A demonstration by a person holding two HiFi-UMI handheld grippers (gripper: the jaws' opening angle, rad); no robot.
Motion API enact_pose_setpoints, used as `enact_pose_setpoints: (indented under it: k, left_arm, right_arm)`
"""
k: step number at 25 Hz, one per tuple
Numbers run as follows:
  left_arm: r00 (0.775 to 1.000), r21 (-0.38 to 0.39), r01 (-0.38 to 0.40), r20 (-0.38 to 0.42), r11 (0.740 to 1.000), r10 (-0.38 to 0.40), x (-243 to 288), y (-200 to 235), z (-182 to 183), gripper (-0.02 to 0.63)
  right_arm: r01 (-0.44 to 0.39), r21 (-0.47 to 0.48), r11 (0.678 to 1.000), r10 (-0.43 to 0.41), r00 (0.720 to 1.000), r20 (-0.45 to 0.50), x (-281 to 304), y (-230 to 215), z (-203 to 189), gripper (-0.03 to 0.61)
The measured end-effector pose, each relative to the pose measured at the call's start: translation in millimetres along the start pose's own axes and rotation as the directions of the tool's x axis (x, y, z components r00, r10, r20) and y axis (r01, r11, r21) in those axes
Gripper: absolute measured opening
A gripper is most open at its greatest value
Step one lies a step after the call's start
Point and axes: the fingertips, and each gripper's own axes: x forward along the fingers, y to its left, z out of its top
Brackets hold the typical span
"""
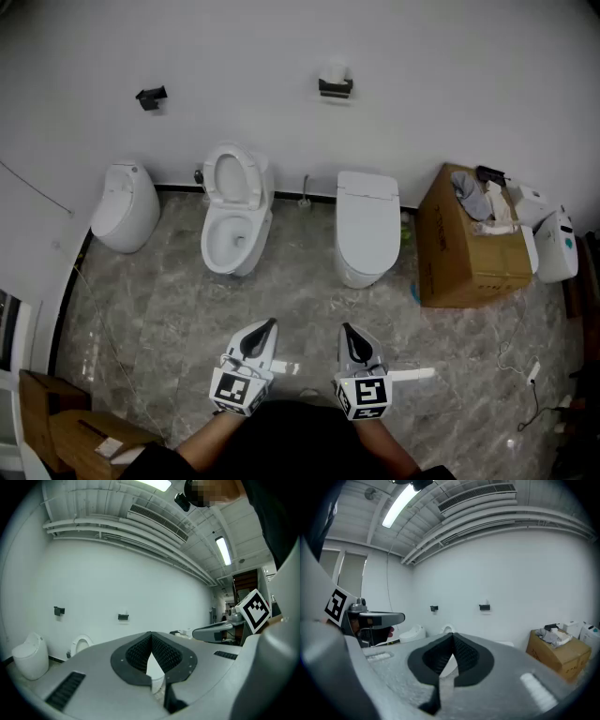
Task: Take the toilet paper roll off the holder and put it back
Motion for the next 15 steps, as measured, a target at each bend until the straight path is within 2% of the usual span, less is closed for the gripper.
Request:
enact_pose_setpoints:
  k: [4, 7, 12, 15]
  left_arm:
    - [1.0, -0.038, -0.017, -0.005, 0.999, 0.017, 9.8, -13.3, -7.5, 0.014]
    - [1.0, -0.015, -0.007, -0.026, 1.0, 0.007, 13.9, -10.9, -10.9, 0.014]
    - [0.999, -0.029, -0.024, -0.048, 0.999, 0.022, 41.3, 15.3, -20.0, 0.014]
    - [0.998, -0.041, -0.015, -0.056, 0.999, 0.012, 65.1, 38.4, -26.2, 0.014]
  right_arm:
    - [-0.049, 0.02, 0.999, 0.049, 0.999, -0.012, 1.2, -18.8, -6.2, -0.002]
    - [-0.051, 0.066, 0.997, 0.05, 0.999, 0.015, 10.0, -25.5, -6.8, -0.002]
    - [-0.088, 0.097, 0.991, 0.084, 0.995, 0.046, 41.4, -31.6, -5.5, -0.002]
    - [-0.084, 0.099, 0.992, 0.081, 0.996, 0.036, 68.2, -35.8, -5.9, -0.002]
